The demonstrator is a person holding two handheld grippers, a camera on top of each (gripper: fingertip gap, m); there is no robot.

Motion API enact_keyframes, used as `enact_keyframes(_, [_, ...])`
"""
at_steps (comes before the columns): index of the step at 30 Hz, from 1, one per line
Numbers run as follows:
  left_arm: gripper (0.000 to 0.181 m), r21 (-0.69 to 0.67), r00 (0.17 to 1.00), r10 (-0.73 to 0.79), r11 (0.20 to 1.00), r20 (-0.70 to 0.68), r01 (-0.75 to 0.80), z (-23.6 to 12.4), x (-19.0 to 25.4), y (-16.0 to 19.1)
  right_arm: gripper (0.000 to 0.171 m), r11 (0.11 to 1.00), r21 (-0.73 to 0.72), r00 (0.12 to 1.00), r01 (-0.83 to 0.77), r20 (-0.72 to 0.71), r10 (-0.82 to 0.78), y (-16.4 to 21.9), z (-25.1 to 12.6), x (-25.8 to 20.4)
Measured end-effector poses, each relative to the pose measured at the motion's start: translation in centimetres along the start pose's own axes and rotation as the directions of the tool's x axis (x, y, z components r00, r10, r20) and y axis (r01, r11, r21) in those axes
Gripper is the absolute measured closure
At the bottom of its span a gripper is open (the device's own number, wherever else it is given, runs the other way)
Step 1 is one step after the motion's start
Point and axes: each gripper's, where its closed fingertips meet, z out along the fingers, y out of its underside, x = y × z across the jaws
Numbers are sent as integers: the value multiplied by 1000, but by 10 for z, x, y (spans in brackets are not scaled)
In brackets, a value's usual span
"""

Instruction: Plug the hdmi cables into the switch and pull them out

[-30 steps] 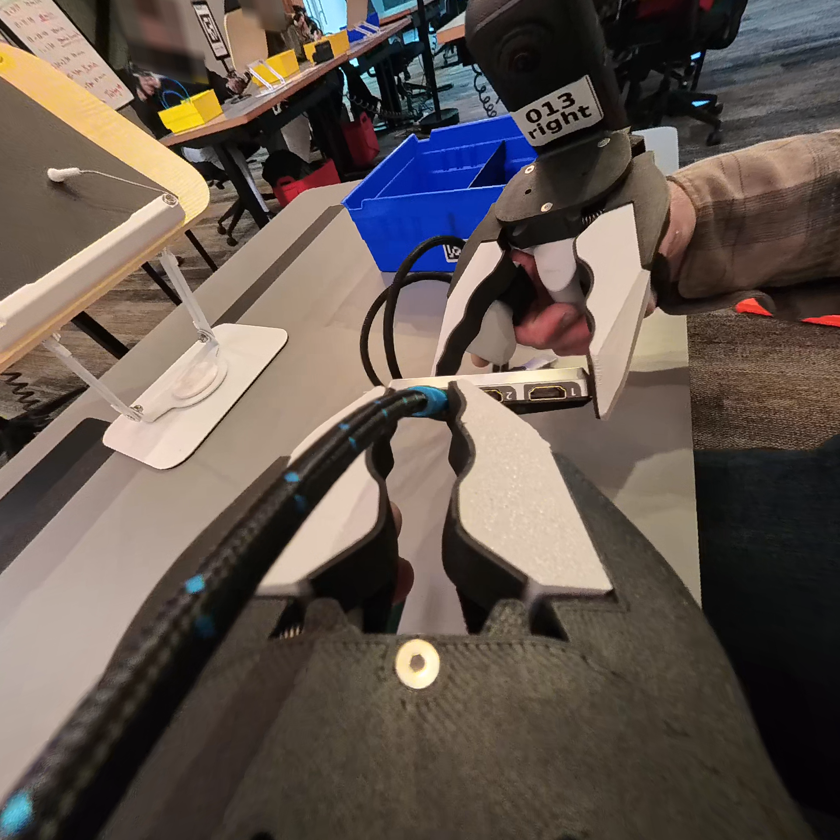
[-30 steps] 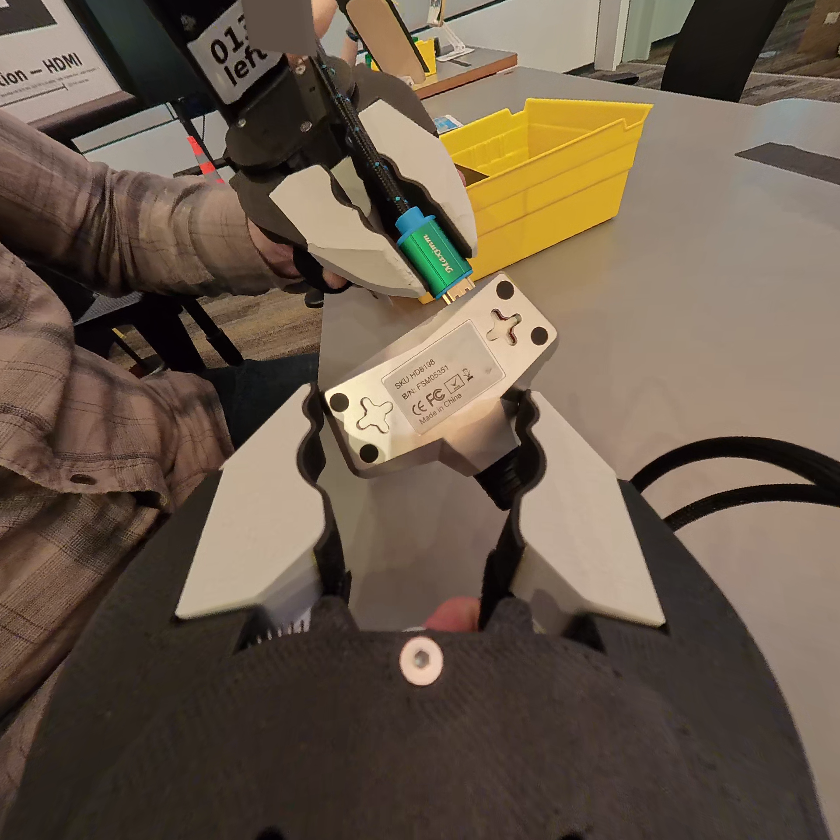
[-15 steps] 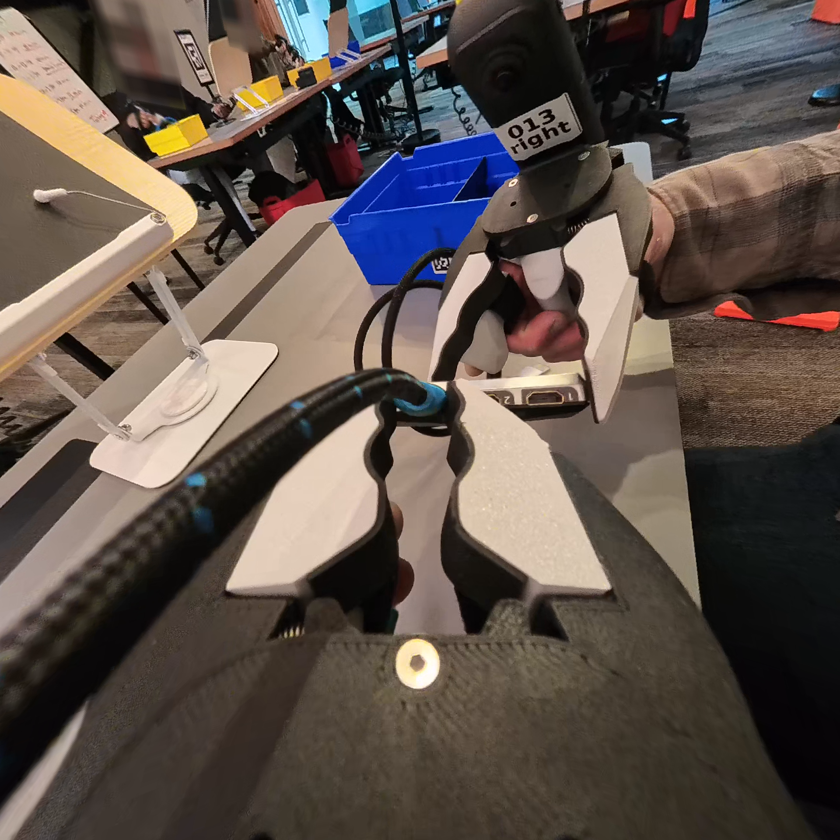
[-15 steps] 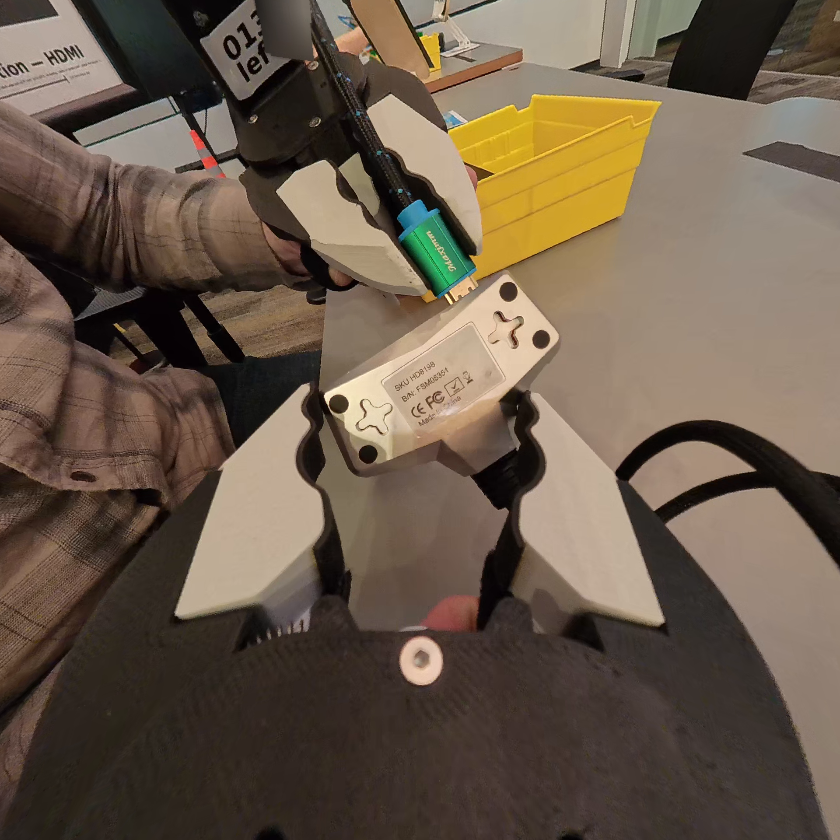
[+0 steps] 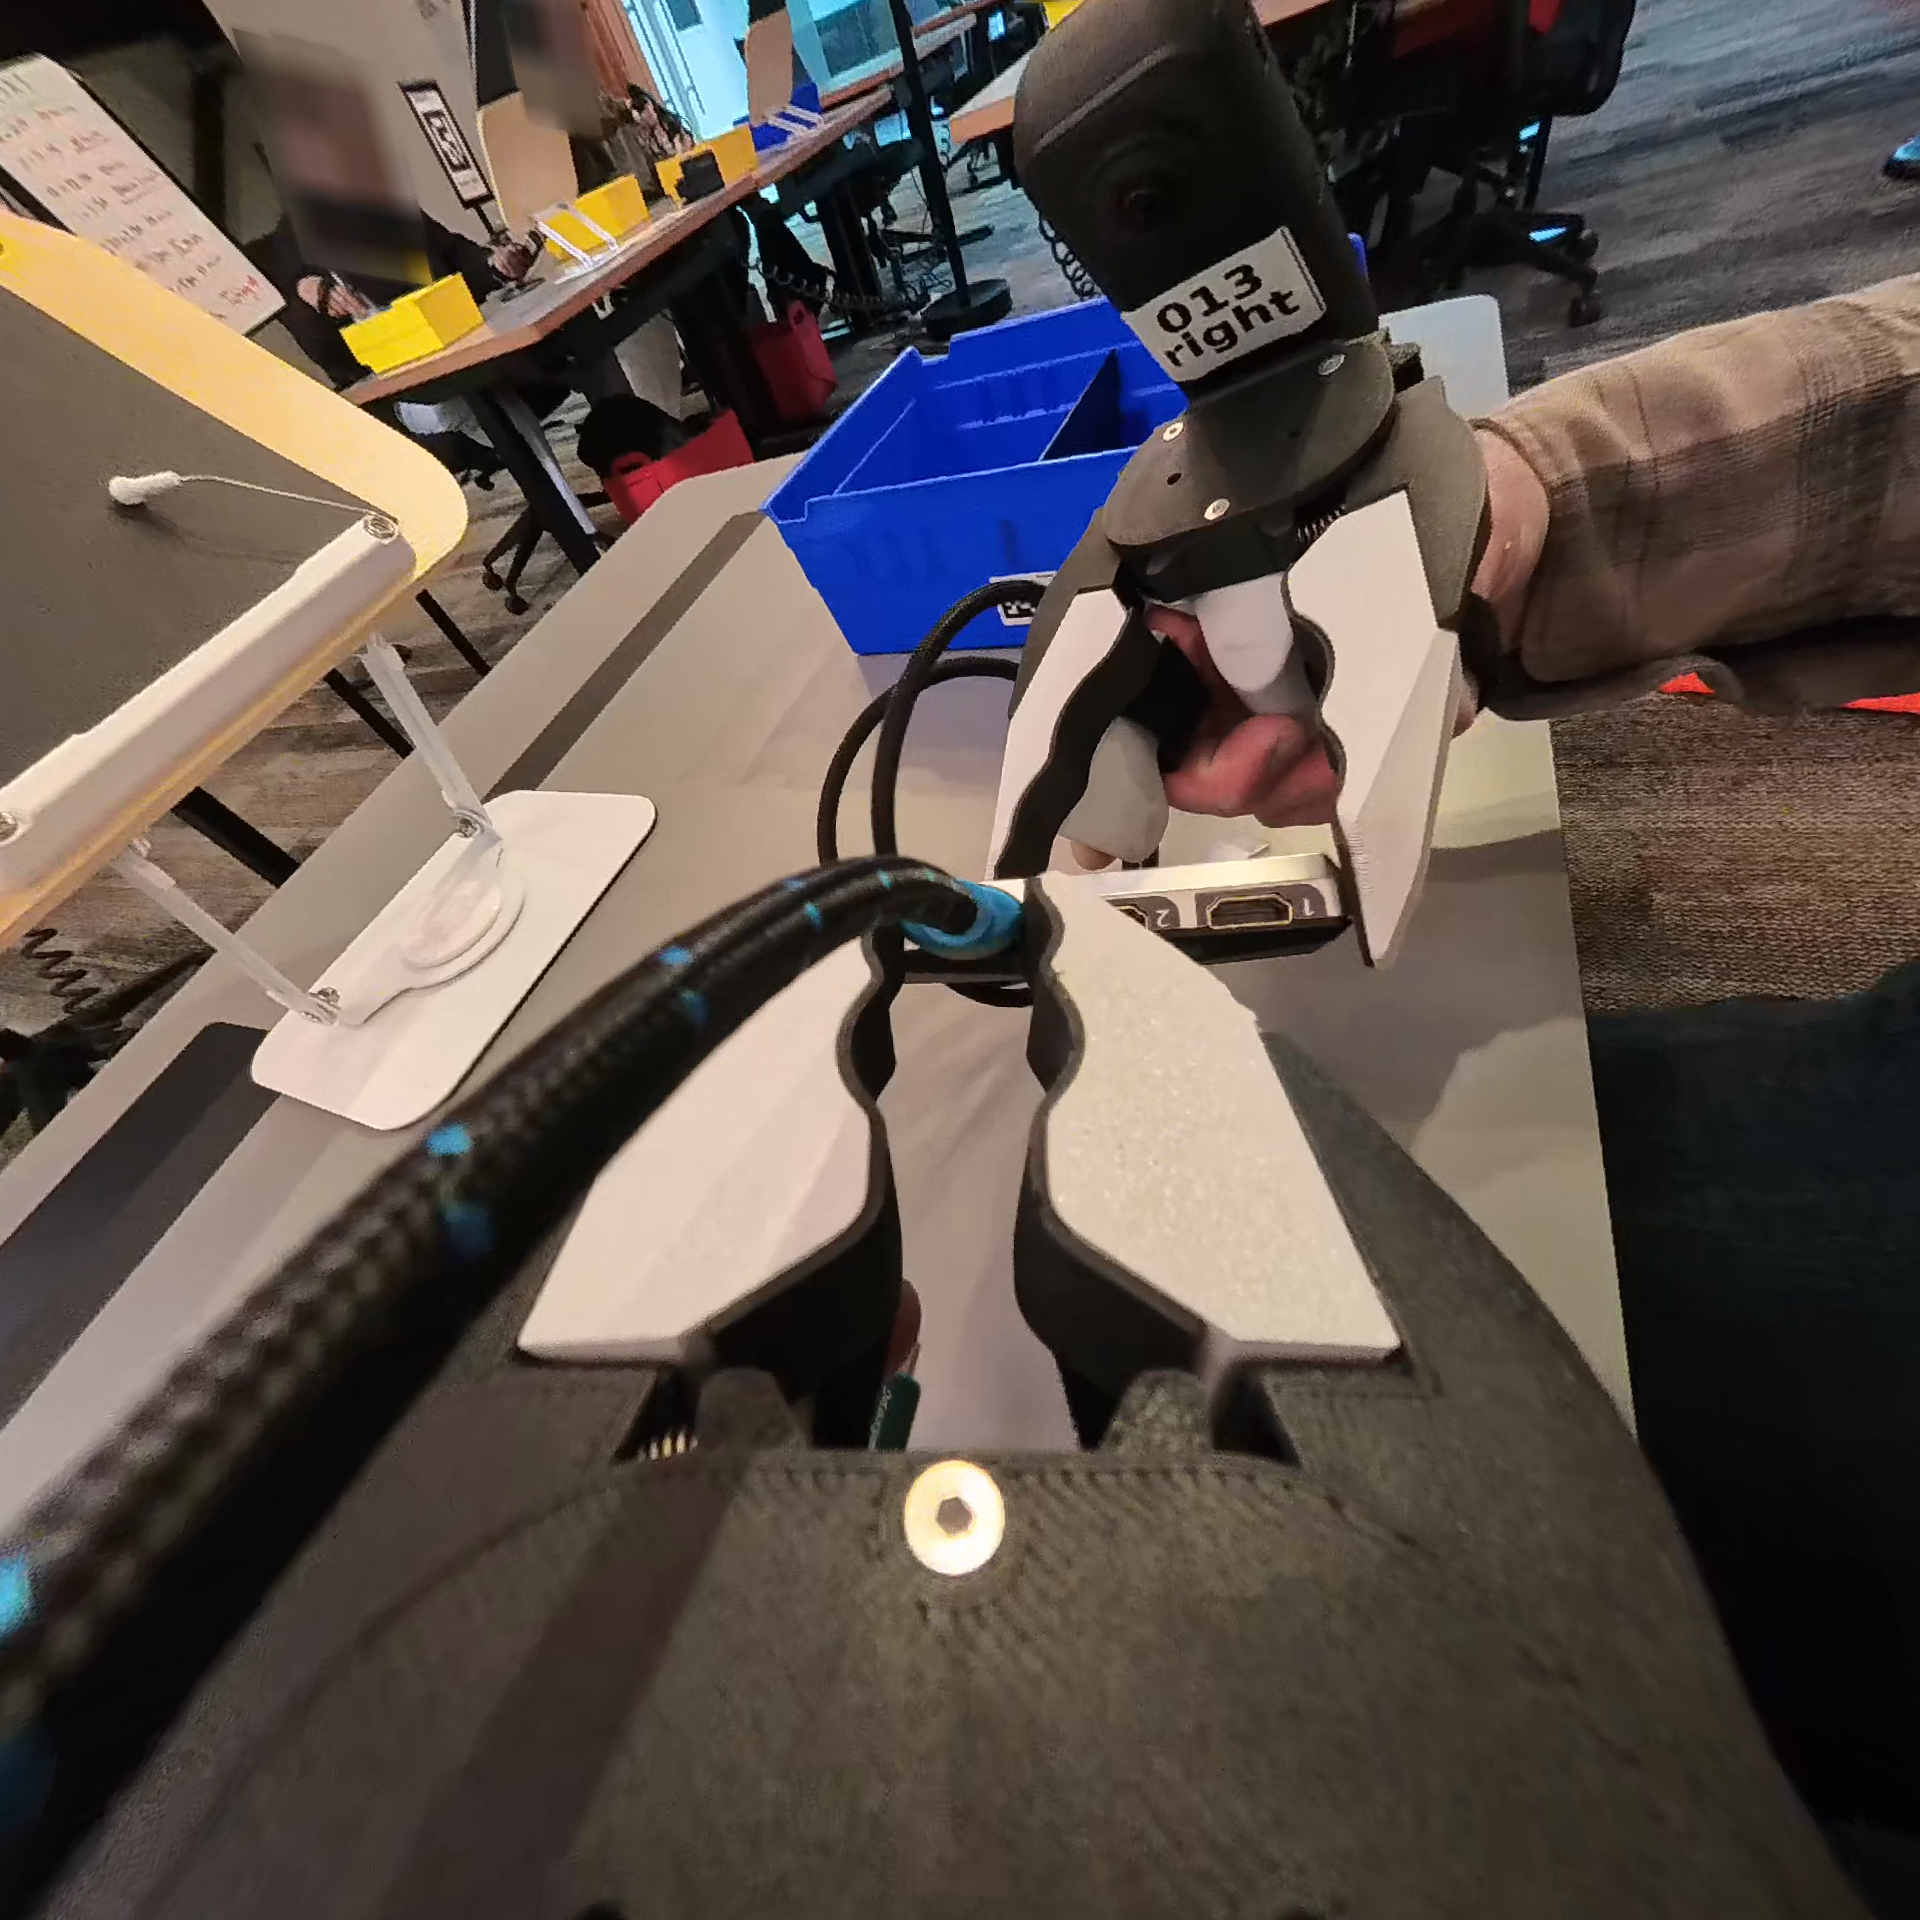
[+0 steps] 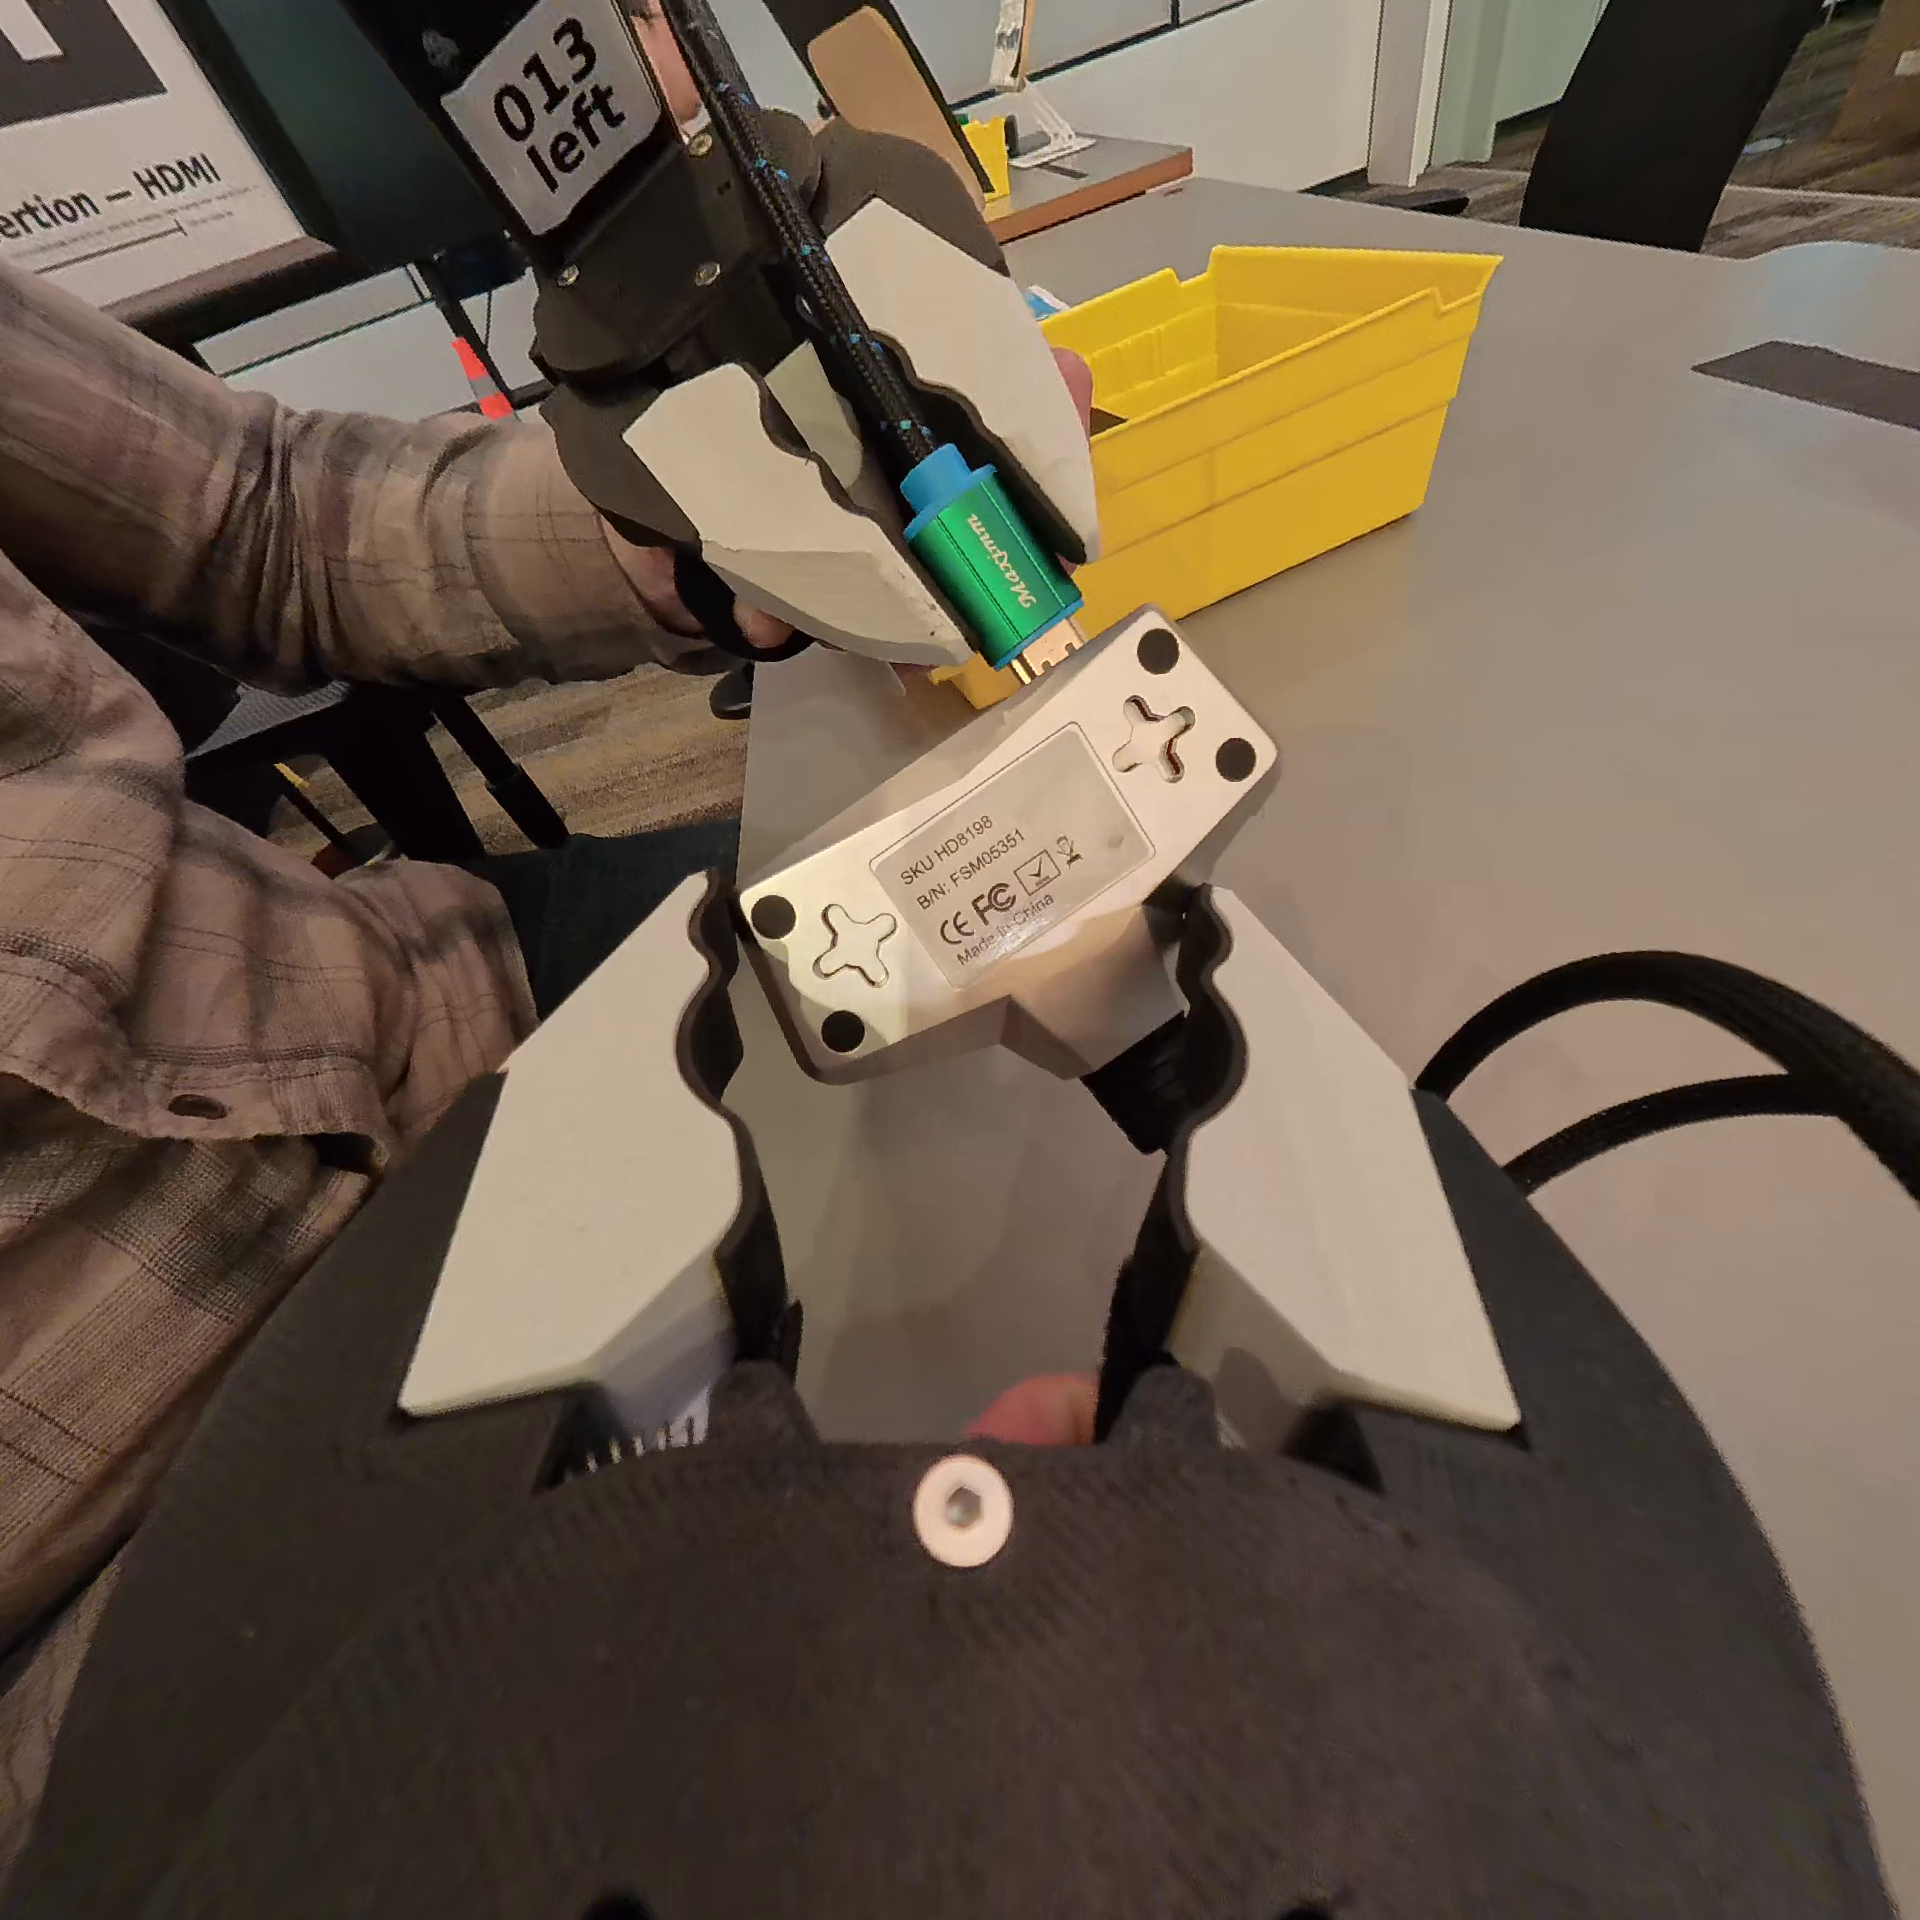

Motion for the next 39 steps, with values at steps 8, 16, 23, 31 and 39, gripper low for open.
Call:
enact_keyframes(8, [158, 34, 1000, -4, 999, -6, 5, -1, 2, -7, 87, 1000, 11, 1000, 7, 15, -8, -3, 0, -3])
enact_keyframes(16, [177, 28, 999, 15, 1000, 29, -15, 0, 0, -5, 87, 1000, 16, 1000, -2, 19, 1, -1, 5, -3])
enact_keyframes(23, [177, 33, 999, 14, 999, 51, -15, 0, -2, -7, 87, 1000, 26, 1000, 4, 11, -5, -4, 4, -3])
enact_keyframes(31, [168, 18, 996, 25, 999, 81, -27, -3, -6, -9, 87, 999, 42, 1000, 8, 15, -9, -6, 5, -3])
enact_keyframes(39, [146, -66, 999, 5, 998, 37, -2, -5, -5, -2, 86, 999, 53, 1000, 12, 13, -12, -8, 5, -4])
